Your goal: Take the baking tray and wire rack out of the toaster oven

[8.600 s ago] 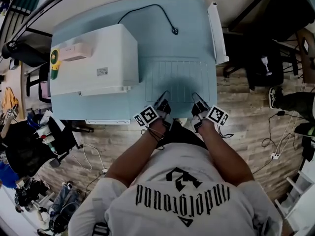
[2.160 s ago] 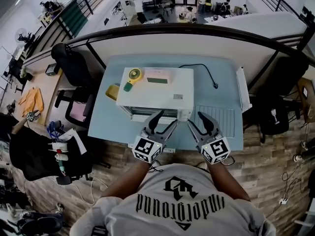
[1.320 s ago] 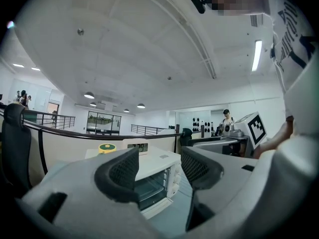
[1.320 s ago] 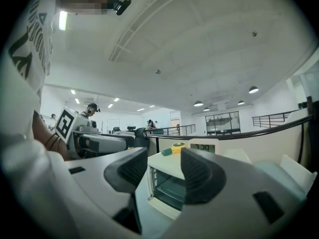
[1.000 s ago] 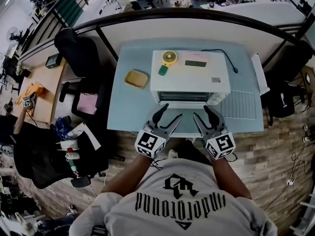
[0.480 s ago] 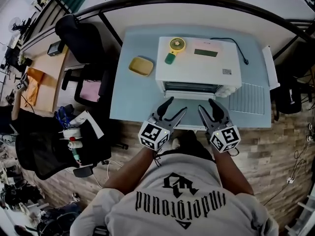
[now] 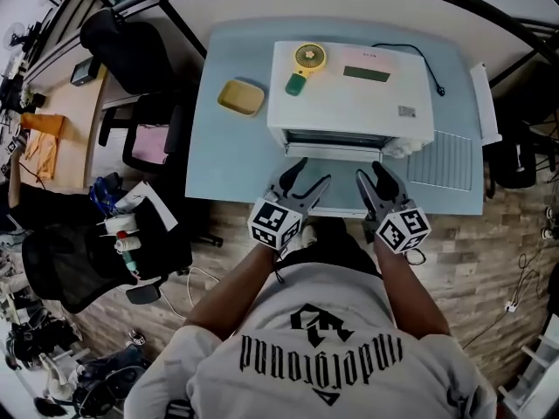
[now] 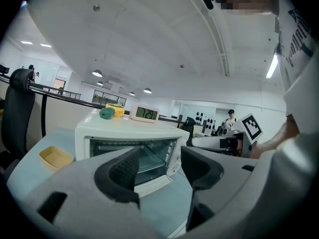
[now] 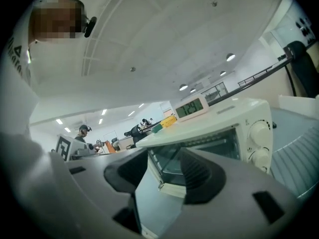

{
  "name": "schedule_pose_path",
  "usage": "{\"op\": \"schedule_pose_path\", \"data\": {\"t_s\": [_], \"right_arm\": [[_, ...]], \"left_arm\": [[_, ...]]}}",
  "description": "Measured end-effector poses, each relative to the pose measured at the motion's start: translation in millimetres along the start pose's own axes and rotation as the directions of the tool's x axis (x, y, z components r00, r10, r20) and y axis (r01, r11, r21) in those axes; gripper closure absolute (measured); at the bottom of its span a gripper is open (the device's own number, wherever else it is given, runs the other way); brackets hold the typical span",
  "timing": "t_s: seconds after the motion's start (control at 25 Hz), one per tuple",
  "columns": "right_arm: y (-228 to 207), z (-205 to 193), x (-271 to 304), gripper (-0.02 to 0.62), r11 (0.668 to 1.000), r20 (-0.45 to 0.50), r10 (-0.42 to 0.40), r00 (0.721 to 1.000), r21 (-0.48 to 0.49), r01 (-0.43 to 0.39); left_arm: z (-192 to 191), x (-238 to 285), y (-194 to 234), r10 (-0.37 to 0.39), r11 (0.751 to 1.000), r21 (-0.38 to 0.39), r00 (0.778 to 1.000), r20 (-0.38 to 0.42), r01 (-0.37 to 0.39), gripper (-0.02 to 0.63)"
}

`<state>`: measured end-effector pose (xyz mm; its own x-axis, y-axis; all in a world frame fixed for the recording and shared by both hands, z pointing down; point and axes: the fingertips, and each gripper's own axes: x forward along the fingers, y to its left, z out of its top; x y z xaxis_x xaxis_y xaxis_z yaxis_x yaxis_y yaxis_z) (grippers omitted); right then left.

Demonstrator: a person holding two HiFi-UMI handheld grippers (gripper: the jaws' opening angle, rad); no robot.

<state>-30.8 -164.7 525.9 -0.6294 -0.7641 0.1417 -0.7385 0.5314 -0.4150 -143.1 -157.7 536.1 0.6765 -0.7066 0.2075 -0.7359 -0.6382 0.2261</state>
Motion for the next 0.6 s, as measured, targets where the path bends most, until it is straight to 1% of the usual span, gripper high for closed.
{"op": "schedule_pose_path", "data": {"t_s": [0.2,0.36,0.48,0.6], "right_arm": [[-19,-16,10,0.405,0.996,0.001,0.004,1.000,0.090,-0.004],[-36,-32,18,0.407,0.989,0.000,0.012,1.000,0.150,-0.012],[-51,-43,27,0.407,0.976,0.003,0.009,1.000,0.216,-0.010],[-68,-55,34,0.408,0.957,0.007,-0.013,1.000,0.289,0.010]], "left_arm": [[-19,14,11,-0.002,0.999,-0.054,1.000,-0.004,0.002,0.336],[-37,29,18,-0.004,0.996,-0.088,1.000,-0.024,0.002,0.336],[-48,40,25,-0.006,0.987,-0.162,1.000,-0.022,0.003,0.336],[-59,51,36,0.004,0.967,-0.255,1.000,-0.007,-0.005,0.337]]}}
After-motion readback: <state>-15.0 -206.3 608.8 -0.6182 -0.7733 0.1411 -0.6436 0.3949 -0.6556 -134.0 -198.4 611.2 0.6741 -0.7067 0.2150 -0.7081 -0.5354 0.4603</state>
